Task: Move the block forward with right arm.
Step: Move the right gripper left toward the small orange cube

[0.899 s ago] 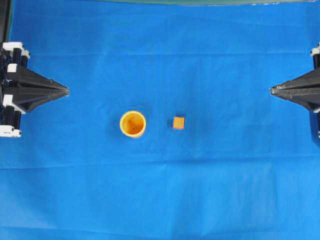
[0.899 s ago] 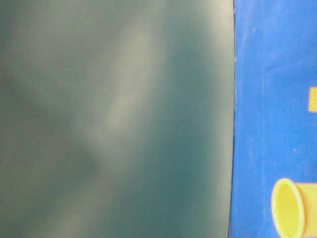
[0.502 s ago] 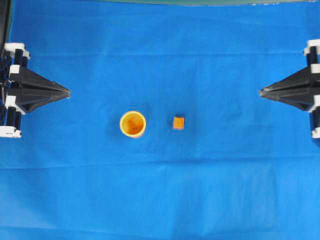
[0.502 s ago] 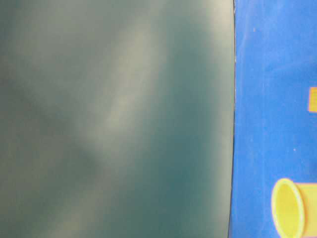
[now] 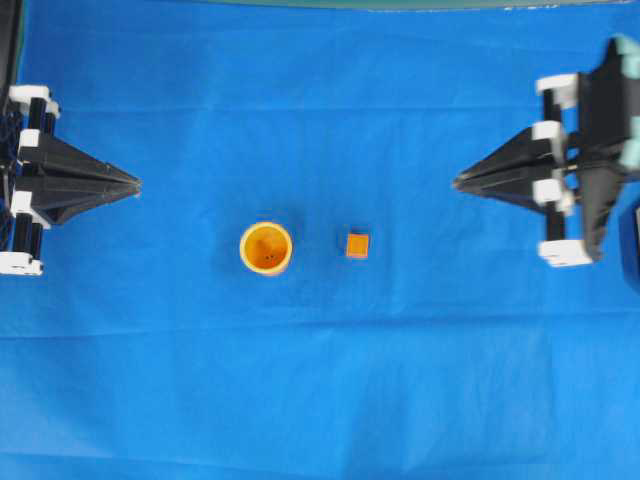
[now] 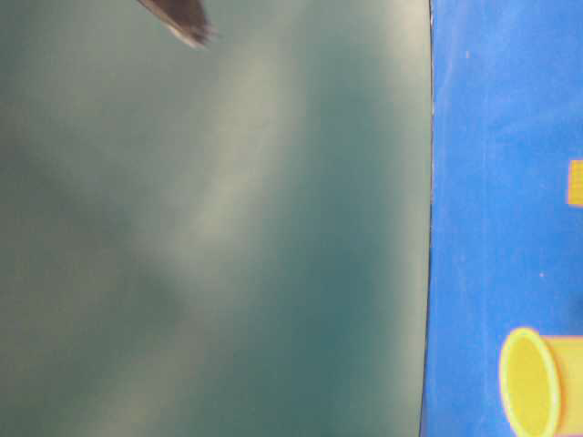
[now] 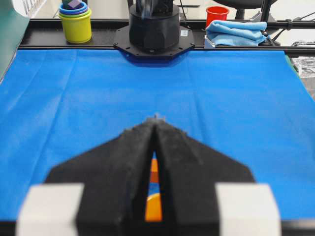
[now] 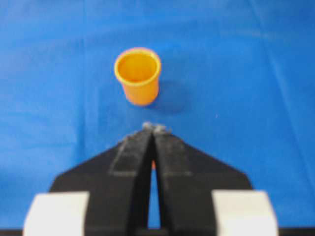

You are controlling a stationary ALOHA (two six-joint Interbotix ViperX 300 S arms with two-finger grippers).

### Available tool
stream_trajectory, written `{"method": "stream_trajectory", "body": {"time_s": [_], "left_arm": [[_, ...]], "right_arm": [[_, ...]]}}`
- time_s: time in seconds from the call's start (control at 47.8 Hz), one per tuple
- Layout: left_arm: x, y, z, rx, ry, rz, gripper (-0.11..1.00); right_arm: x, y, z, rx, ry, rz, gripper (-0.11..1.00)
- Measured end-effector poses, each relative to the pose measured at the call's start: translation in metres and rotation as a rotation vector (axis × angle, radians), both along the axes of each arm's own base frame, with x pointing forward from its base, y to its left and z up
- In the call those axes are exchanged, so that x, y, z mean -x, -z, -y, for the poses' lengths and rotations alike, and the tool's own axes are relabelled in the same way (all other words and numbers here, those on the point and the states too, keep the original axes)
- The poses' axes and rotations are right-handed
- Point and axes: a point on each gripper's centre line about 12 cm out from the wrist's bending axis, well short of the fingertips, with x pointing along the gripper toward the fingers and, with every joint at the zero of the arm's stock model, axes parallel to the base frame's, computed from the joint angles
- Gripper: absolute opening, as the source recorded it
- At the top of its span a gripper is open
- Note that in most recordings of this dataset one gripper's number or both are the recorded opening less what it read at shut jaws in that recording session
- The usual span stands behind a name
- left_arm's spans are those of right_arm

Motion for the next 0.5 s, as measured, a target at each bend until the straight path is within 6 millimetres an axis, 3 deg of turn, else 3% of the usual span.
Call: {"method": "stream_trajectory", "body": {"time_s": [0.146,0.293,0.355,0.502], "left_arm": [[0.000,-0.001,0.000,0.000,-0.002,0.003,0.00],[-0.001,-0.004,0.000,0.000,-0.002,0.009,0.00],[-0.001,-0.004,0.000,0.000,0.000,0.009,0.00],[-0.001,-0.004,0.000,-0.001,-0.001,0.009,0.00]], "right_arm": [[-0.019,0.012,0.001,-0.002,0.000,-0.058,0.06],[-0.039,0.024,0.002,-0.004,0.000,-0.136,0.42],[-0.046,0.030,0.002,-0.007,0.000,-0.175,0.51],[-0.063,0.042,0.003,-0.011,0.000,-0.274,0.52]]}}
